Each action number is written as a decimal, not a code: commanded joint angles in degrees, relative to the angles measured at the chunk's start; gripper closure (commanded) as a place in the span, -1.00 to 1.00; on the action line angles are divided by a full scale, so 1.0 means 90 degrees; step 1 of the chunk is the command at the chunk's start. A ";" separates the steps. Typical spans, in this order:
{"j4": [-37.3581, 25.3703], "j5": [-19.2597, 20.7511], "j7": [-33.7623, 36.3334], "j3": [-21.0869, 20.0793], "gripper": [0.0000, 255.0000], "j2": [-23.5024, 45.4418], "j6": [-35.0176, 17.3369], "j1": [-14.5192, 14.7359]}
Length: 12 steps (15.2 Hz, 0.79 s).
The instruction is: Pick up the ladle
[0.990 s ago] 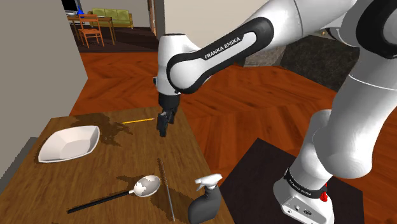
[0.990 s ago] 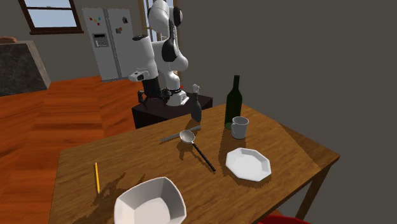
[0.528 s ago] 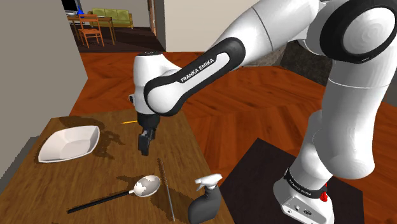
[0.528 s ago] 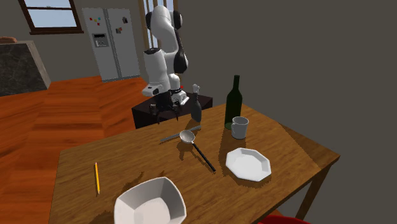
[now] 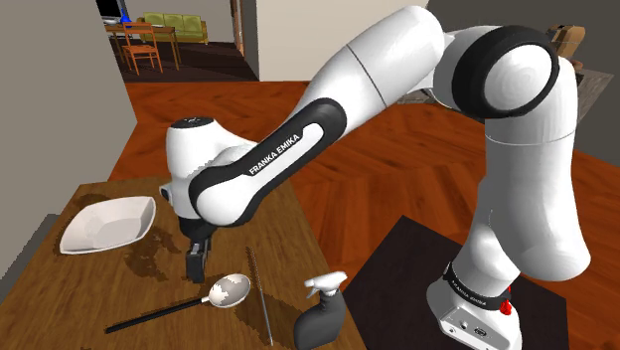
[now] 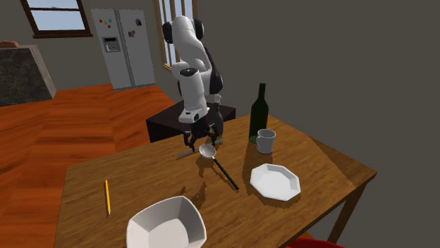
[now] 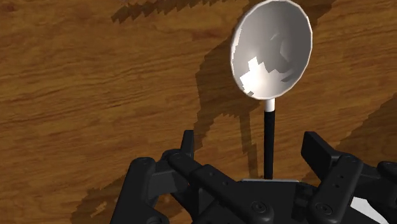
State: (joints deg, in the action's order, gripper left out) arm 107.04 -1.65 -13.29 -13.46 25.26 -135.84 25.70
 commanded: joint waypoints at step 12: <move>-0.1158 0.0476 -0.0182 -0.0072 -1.00 0.1521 -0.0376 0.0577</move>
State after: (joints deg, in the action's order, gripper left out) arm 96.72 2.54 -14.85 -14.20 38.35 -138.72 30.87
